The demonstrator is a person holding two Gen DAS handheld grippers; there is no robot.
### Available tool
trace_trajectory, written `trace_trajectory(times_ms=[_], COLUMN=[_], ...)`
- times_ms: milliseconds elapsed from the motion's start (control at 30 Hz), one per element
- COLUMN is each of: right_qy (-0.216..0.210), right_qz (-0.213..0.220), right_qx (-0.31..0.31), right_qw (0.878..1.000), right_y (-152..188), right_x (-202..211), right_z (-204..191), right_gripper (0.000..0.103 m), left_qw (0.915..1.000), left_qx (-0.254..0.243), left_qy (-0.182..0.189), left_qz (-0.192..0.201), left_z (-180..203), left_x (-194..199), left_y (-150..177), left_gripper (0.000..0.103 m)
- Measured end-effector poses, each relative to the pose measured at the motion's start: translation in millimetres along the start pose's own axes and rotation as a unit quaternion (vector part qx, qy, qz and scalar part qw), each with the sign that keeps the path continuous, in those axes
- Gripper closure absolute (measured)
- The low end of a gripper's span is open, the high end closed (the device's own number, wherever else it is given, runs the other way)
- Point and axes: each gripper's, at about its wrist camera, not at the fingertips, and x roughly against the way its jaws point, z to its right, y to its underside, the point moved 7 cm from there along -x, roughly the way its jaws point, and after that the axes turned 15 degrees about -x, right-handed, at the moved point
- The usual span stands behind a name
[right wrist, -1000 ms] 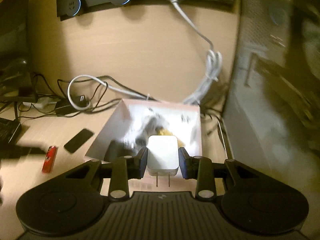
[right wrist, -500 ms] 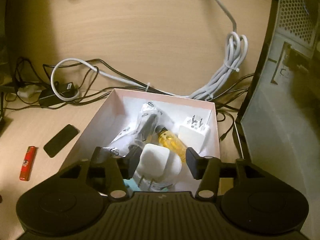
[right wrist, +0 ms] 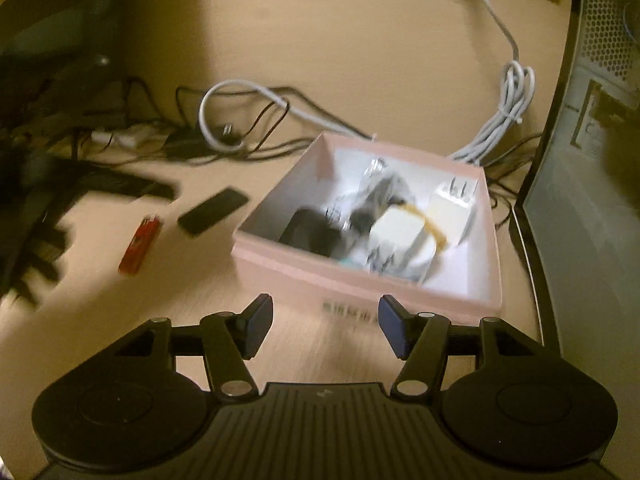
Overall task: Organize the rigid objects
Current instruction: 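Grasp the black phone on the table with the left gripper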
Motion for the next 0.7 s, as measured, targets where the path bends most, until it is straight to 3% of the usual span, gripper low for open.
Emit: trace_trajectory(times_ms=[100,267,333,467,533,700], right_qy=[0.013,0.04,0.047,0.061,0.063,0.063], right_qz=[-0.008,-0.03,-0.034,-0.042,-0.036,-0.031], right_qx=[-0.005,-0.043,-0.058,-0.081,-0.081,-0.079], right_qw=[1.0,0.998,0.997,0.994,0.994,0.994], right_y=[16.6,43.9,52.1,62.1,64.1,65.0], right_x=[2.1,-5.1,-7.3,-8.7,-7.3,-7.1], right_z=[3.4,27.3,37.4,52.2,54.4,53.1], right_gripper=[0.044,0.044,0.044,0.042,0.04,0.036], left_qw=[0.9993,0.9977,0.9975,0.9968,0.9965,0.996], left_qx=[-0.024,-0.052,-0.056,-0.056,-0.059,-0.077], left_qy=[-0.001,-0.005,-0.003,0.024,0.027,-0.022], left_qz=[-0.029,-0.043,-0.044,-0.051,-0.052,-0.039], left_z=[5.2,13.9,16.4,21.0,21.8,14.7], left_x=[-25.8,-39.2,-39.1,-40.1,-39.9,-39.6], left_y=[0.3,6.7,7.3,5.2,4.4,0.7], left_gripper=[0.076,0.075,0.071,0.052,0.052,0.052])
